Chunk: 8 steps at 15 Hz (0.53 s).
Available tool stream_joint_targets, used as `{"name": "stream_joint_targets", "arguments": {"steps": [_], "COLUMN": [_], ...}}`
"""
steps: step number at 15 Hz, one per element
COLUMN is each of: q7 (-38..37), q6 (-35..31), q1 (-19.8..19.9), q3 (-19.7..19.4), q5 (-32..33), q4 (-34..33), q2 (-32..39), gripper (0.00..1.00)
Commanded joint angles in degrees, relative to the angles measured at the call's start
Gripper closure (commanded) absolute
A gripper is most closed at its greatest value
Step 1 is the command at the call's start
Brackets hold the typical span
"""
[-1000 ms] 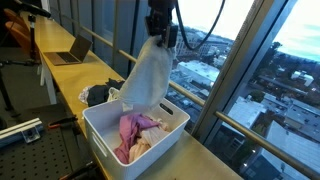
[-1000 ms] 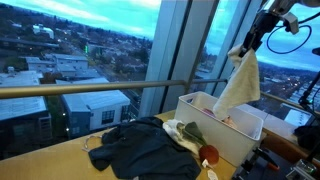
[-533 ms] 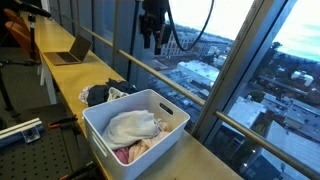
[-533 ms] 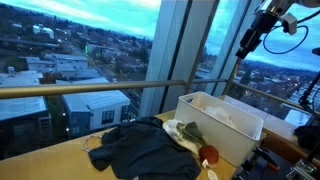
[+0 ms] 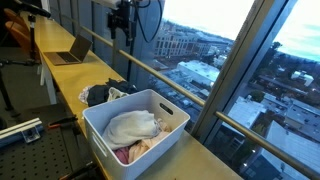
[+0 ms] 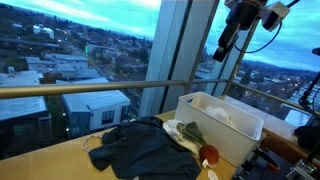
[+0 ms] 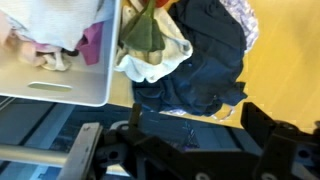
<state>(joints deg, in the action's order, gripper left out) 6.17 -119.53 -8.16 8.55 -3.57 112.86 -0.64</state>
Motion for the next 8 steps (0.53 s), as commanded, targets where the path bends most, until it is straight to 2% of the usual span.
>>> {"name": "stream_joint_targets", "arguments": {"steps": [1,5,8], "q7": [-4.63,-10.87,-12.78], "q6": [-0.97,-1.25,-0.94], "q1": [-3.60,-6.92,-8.73], "q3": [3.30,4.12,2.80], "q5": [3.59,9.93,15.47], "q4": [-1.95,-2.54,-5.16], "q2": [6.93,15.01,22.49], "gripper": [0.00,0.00,0.00]}}
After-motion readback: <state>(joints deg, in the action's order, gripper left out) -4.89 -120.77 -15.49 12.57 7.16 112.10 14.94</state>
